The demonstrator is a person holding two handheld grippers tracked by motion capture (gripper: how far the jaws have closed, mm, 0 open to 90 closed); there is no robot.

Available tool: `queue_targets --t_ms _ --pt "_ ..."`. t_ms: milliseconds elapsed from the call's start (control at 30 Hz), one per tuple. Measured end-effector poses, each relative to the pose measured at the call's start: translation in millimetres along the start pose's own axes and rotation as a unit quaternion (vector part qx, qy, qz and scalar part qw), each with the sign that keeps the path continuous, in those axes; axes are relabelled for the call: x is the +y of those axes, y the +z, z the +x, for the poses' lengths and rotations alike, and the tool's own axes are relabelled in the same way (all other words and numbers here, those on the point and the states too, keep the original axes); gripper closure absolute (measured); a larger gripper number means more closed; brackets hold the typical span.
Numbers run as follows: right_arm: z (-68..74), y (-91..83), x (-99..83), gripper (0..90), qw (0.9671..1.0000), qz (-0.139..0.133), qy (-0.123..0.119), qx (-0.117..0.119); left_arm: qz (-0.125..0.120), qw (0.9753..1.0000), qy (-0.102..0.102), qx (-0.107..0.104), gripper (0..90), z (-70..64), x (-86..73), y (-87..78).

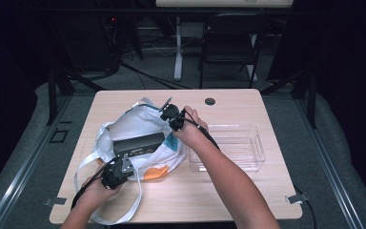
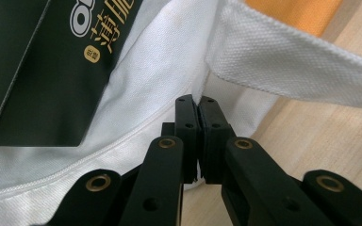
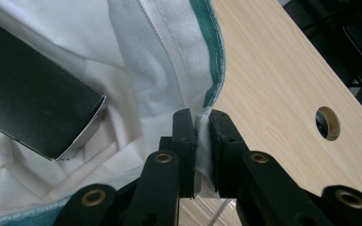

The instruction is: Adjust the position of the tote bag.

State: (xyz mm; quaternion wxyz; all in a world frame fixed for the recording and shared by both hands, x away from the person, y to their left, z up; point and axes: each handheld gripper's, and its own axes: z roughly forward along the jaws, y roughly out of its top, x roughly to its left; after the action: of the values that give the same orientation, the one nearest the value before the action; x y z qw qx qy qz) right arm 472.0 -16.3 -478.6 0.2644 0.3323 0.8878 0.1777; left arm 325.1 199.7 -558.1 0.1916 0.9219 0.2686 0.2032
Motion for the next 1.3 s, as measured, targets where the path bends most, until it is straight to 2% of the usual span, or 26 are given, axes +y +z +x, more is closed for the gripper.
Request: queue_targets --t_ms 267,333,367,400,467,500,700,800,833,1100,1133,1233,1300 --pt "-1.0 10.6 -0.6 81.6 0.9998 0.018 0.001 -0.001 0.005 1.0000 0.001 -0.005 88.2 0.1 -0.5 0.2" --pt "-1.7 13.9 -0.8 81.6 0.9996 0.028 -0.009 -0.006 0.005 1.0000 0.002 -0.005 88.2 0.0 -0.5 0.2" --pt "-1.1 16.7 -1.6 81.6 0.9998 0.019 -0.001 -0.007 0.005 1.0000 0.003 -0.005 88.2 0.0 -0.5 0.3" --pt "-3.0 16.2 -0.2 81.6 0.9994 0.031 -0.010 -0.006 0.006 1.0000 0.002 -0.005 88.2 -0.1 -0.4 0.4" --pt "-2.7 19.3 0.5 81.6 0.9996 0.028 -0.004 -0.008 0.006 1.0000 0.002 -0.006 88.2 0.3 -0.3 0.6" --pt "-3.4 19.8 1.9 81.6 0.9993 0.035 -0.011 -0.007 0.006 1.0000 0.002 -0.006 88.2 0.3 -0.3 0.7" --pt "-5.7 28.7 3.1 81.6 0.9991 0.041 -0.001 -0.005 0.005 1.0000 0.003 -0.004 88.2 0.0 -0.8 1.1" --pt "-6.7 30.1 3.9 81.6 0.9990 0.045 -0.002 -0.005 0.004 1.0000 0.004 -0.004 88.2 0.0 -1.1 1.2" --pt "-7.5 29.1 5.2 81.6 0.9984 0.054 -0.011 -0.006 0.004 1.0000 0.004 -0.005 88.2 0.1 -1.2 1.3" --pt "-8.2 29.6 4.7 81.4 0.9986 0.052 -0.008 -0.002 0.004 1.0000 -0.001 -0.008 87.7 0.9 -1.8 0.3" --pt "-6.6 29.9 4.1 81.3 0.9991 0.043 -0.003 -0.001 0.003 0.9999 -0.005 -0.009 86.6 1.2 -2.2 -0.3" --pt "-5.9 27.0 4.4 81.3 0.9990 0.045 -0.009 -0.002 0.001 0.9997 -0.024 -0.001 74.2 4.3 -3.7 -5.2" --pt "-6.3 25.5 3.9 81.3 0.9991 0.042 -0.003 0.003 -0.002 0.9993 -0.037 0.000 70.3 7.7 -4.3 -10.9"
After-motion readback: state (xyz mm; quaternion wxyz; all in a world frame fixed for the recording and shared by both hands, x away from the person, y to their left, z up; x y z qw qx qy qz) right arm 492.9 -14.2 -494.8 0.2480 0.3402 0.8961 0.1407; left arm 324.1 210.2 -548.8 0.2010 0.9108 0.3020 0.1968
